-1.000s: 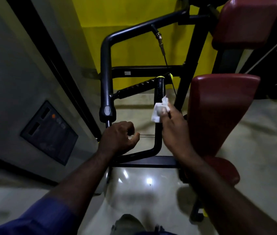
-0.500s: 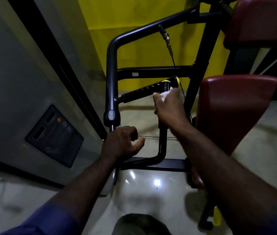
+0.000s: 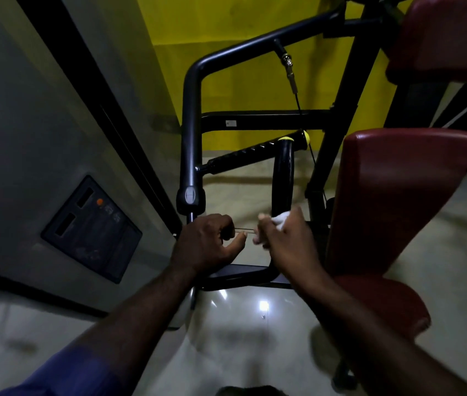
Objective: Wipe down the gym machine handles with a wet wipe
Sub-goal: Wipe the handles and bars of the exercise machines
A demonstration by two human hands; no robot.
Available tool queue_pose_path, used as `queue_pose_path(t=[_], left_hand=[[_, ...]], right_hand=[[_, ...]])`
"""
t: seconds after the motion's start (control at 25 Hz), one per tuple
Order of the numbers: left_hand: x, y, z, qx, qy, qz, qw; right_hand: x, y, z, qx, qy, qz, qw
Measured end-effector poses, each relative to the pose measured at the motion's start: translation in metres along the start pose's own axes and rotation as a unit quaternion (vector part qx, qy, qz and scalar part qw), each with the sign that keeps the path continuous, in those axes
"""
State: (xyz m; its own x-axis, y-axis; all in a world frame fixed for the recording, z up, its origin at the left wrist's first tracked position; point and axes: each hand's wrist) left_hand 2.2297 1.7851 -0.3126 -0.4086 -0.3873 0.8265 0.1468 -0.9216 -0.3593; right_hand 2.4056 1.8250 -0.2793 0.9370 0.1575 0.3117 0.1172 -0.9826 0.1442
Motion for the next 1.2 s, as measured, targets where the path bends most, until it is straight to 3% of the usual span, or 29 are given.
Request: queue_pose_path(t=[0.08,0.24,0.36,0.44,0.52,0.6,0.68,0.76,0.84,0.88,0.92,1.04,1.16,1.2], left_hand=[[-0.001,0.003,0.000,0.002,0.006,0.010,1.000],[-0.003,0.001,-0.003,0.000,0.014,0.026,1.000],[-0.005,0.001,-0.005,-0.003,0.005,0.022,1.000],[-0.004,0.001,-0.005,-0.001,-0.001,0.017,1.000],[-0.003,0.002,-0.003,0.003,-0.002,0.012,1.000],[-0.002,0.002,-0.001,0.006,-0.005,0.011,1.000],[-0.002,0.001,-0.001,0.006,-0.010,0.010,1.000],[-0.003,0.000,-0.002,0.000,-0.015,0.014,1.000],[-0.005,0.001,-0.004,-0.003,-0.013,0.020,1.000],[-0.005,0.001,-0.005,-0.002,-0.012,0.020,1.000],[-0.006,0.000,-0.006,0.000,-0.012,0.017,1.000],[-0.005,0.000,-0.006,0.000,-0.011,0.010,1.000],[-0.001,0.000,-0.001,0.005,-0.003,0.004,1.000],[0.000,0.000,0.001,0.005,-0.004,0.005,1.000]], right_hand=[[-0.002,-0.022,-0.016,0.010,0.004,0.052,0.999],[0.012,-0.080,-0.070,0.079,0.090,0.029,0.992],[0.017,-0.113,-0.092,0.203,0.285,0.028,0.936],[0.020,-0.122,-0.102,0.220,0.312,-0.004,0.924],[0.021,-0.121,-0.103,0.178,0.182,-0.028,0.967],[0.021,-0.115,-0.104,0.061,-0.050,-0.051,0.996],[0.023,-0.109,-0.100,-0.065,-0.254,-0.091,0.961],[0.019,-0.104,-0.090,-0.112,-0.337,-0.094,0.930],[0.012,-0.097,-0.077,-0.035,-0.232,-0.021,0.972],[0.008,-0.094,-0.070,0.042,-0.106,0.035,0.993],[0.005,-0.093,-0.063,0.121,0.034,0.090,0.988],[0.004,-0.093,-0.062,0.262,0.288,0.122,0.913],[0.006,-0.101,-0.081,0.299,0.451,0.084,0.837],[0.008,-0.108,-0.090,0.289,0.479,0.067,0.826]])
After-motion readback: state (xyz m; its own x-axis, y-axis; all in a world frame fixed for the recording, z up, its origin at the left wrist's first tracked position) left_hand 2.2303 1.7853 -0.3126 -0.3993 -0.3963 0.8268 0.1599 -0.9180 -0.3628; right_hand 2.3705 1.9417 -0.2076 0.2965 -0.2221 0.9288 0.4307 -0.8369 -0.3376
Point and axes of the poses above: each hand's wrist, its own y-axis away from the middle knuckle, its own x-axis out of the back of the hand, z = x × y, and after that the axes turned 3 degrees about z, right-handed
